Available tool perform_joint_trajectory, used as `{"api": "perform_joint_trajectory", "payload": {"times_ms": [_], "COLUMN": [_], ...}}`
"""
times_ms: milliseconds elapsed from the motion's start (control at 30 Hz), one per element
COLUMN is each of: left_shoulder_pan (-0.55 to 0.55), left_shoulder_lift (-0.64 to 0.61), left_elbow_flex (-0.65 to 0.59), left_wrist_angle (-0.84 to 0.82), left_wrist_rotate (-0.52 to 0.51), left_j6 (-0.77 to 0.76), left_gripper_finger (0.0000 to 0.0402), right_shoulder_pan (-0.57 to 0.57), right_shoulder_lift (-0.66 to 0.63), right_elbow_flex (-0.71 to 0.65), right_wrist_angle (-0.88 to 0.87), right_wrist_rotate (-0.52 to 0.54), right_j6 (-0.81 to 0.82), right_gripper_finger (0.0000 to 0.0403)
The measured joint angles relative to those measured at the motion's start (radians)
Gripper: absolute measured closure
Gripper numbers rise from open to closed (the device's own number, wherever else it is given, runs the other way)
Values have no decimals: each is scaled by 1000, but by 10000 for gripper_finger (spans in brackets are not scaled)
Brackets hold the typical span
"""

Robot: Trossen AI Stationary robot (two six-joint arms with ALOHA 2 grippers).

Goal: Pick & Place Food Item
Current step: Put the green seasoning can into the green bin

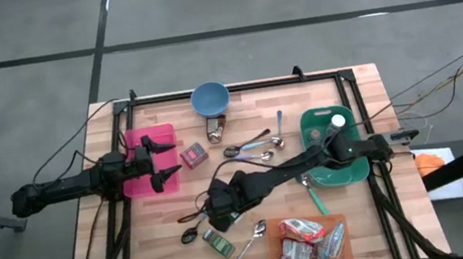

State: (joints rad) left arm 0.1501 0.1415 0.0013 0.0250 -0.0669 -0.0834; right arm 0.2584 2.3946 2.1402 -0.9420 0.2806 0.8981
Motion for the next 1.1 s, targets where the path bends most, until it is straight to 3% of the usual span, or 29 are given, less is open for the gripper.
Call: {"api": "perform_joint_trajectory", "payload": {"times_ms": [633, 1100], "left_shoulder_pan": [0, 0], "left_shoulder_lift": [0, 0], "left_elbow_flex": [0, 0], "left_wrist_angle": [0, 0], "left_wrist_rotate": [0, 0], "left_j6": [0, 0], "left_gripper_finger": [30, 30], "right_shoulder_pan": [4, -1], "right_shoulder_lift": [10, 10], "right_elbow_flex": [-55, -163], "right_wrist_angle": [15, 136], "right_wrist_rotate": [8, -2], "right_j6": [98, 117], "right_gripper_finger": [40, 40]}}
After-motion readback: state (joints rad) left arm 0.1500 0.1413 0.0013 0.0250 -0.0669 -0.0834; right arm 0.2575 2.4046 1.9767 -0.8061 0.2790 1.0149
